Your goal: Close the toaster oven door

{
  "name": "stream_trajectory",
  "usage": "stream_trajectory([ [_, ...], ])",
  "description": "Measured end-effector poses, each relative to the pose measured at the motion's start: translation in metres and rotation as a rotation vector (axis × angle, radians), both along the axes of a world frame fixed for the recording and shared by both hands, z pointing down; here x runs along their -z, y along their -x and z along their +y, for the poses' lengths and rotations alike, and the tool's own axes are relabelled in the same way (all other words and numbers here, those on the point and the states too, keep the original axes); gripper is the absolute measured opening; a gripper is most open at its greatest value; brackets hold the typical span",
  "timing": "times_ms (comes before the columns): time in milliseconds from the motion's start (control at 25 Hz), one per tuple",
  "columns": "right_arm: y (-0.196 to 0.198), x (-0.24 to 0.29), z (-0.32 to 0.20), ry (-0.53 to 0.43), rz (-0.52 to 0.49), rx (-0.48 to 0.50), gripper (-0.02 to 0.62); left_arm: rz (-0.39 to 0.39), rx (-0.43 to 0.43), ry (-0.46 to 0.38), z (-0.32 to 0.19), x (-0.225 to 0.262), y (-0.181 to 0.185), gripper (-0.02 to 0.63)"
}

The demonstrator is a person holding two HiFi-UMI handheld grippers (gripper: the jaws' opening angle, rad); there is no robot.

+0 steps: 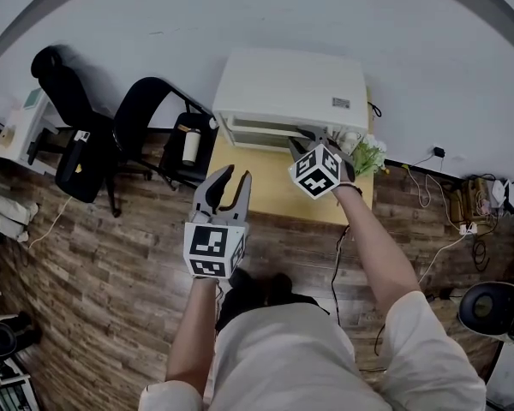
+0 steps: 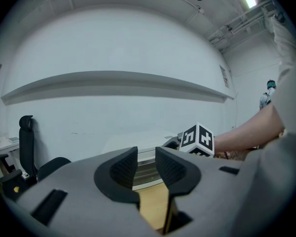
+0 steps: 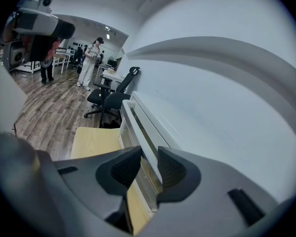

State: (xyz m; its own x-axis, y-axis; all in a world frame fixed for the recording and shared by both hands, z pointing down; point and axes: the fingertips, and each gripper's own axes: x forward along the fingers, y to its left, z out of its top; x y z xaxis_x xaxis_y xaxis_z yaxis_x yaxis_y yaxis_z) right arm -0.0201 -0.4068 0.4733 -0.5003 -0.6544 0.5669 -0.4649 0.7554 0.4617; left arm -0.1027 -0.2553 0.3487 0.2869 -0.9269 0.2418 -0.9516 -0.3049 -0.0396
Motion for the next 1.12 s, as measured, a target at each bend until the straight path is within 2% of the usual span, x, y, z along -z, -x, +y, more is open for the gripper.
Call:
stream_trajectory([
  [280, -0.002, 0.004, 0.004, -0.059, -0.016, -0.028, 0.121, -0.015, 0.025, -0.001, 0.018, 0.006, 0.008, 0.094],
  [560, -0.007, 0.017, 0.019, -0.077, -0.057, -0.038, 0.121, -0.02, 0.041, -0.002, 0.03, 0.007, 0.007, 0.094],
  [1120, -0.026, 0.048, 0.068, -0.099, -0.142, -0.081, 0.104, -0.013, -0.025, -0.016, 0.047, 0.014, -0.012, 0.094],
])
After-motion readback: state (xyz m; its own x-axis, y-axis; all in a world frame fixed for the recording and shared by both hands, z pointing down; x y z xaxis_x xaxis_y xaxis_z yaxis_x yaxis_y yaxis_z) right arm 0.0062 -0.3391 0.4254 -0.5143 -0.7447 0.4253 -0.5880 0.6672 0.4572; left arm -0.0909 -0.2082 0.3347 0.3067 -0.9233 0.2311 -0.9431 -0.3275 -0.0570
